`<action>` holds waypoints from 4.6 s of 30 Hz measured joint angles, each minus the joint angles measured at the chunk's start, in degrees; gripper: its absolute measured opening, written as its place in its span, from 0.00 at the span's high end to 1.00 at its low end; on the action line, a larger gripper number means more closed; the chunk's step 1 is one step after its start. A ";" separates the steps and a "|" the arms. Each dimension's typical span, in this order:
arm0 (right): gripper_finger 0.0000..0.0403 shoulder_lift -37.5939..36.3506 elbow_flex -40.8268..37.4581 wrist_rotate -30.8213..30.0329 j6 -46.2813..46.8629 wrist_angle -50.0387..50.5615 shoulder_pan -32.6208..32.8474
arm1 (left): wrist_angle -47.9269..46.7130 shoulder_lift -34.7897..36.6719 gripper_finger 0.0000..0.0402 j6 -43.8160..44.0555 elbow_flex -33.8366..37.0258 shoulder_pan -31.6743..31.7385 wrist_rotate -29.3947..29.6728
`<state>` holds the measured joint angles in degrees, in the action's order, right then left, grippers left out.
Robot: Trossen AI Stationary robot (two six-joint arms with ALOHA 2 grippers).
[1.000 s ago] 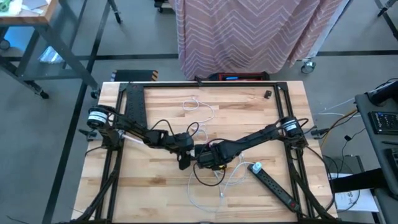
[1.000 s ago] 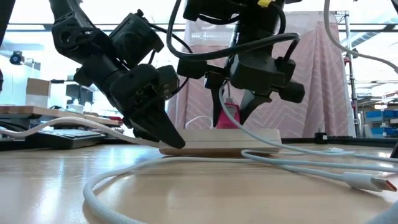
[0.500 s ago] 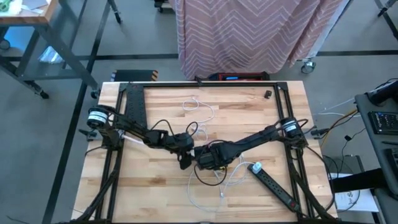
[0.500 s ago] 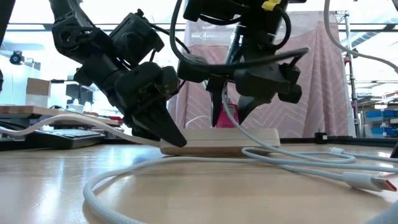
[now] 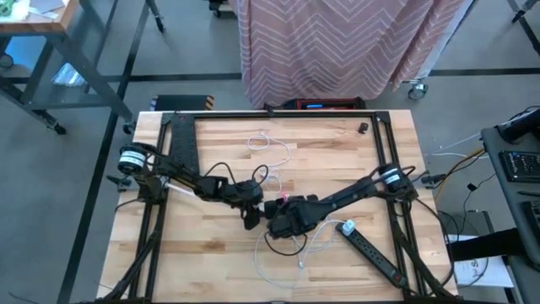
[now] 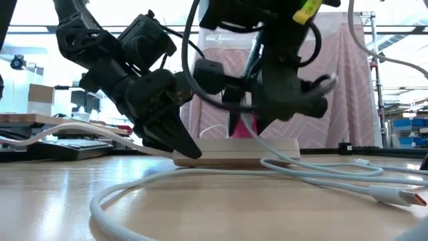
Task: Insert USB
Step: Insert the pink charger adapter into the white outlet extension
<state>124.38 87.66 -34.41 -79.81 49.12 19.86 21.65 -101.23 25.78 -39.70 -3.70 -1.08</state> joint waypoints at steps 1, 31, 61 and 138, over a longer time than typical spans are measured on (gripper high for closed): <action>0.66 0.29 0.00 -0.97 -0.31 -0.08 0.00 | 0.00 0.00 0.56 0.02 0.00 0.06 0.19; 0.66 -0.06 6.19 -1.99 7.73 8.85 -0.20 | -0.33 0.15 0.56 -5.70 -0.13 0.17 1.38; 0.64 1.84 5.39 -2.28 6.66 7.88 -0.01 | 2.91 -1.97 0.56 -5.27 0.00 0.13 0.79; 0.94 -22.40 -21.38 31.29 83.70 -27.62 -12.21 | -9.65 -1.97 0.56 -18.84 0.13 -2.43 3.02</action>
<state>101.97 66.28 -3.12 3.89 21.50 7.65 12.00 -103.20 6.94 -39.57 -6.13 1.94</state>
